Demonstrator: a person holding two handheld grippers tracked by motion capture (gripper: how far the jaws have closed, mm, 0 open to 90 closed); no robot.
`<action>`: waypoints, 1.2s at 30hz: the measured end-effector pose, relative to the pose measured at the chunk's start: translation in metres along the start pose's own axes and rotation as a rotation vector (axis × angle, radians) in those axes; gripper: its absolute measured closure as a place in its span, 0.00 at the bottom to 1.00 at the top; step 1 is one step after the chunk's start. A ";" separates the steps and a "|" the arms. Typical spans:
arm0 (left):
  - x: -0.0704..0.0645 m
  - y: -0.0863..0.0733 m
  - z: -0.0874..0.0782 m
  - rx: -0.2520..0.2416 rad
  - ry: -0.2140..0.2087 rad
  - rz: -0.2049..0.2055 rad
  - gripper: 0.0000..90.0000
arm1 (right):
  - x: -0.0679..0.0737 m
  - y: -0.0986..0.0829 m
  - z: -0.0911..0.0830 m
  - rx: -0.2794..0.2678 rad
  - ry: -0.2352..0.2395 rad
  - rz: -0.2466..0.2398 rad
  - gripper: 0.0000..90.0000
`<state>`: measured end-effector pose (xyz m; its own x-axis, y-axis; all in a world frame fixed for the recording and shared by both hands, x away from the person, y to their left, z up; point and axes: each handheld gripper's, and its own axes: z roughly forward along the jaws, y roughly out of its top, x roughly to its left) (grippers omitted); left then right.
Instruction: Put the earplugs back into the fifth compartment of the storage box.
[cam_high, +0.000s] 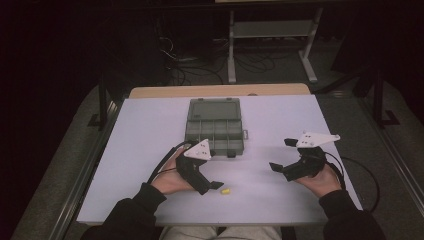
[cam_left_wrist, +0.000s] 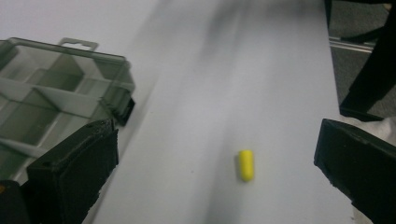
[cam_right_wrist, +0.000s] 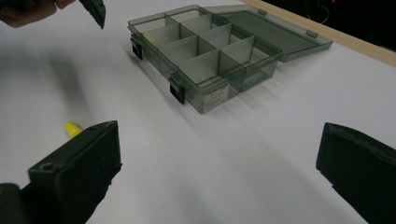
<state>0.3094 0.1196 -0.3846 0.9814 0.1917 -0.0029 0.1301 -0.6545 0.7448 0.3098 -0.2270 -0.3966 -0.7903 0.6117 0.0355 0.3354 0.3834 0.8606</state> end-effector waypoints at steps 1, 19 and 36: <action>-0.001 0.000 0.001 0.003 -0.005 0.003 0.00 | 0.000 0.000 0.000 0.000 0.000 0.000 0.00; -0.015 -0.008 0.035 0.109 -0.087 0.052 0.07 | 0.001 0.000 0.001 0.009 0.002 -0.007 0.00; -0.014 -0.018 0.048 0.155 -0.107 0.103 0.45 | 0.001 0.000 0.001 0.007 0.001 -0.019 0.00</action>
<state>0.2996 0.0940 -0.4298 0.9990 0.0444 -0.0091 0.0401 -0.7730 0.6331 0.3094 -0.2250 -0.3971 -0.7969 0.6037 0.0196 0.3239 0.3998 0.8574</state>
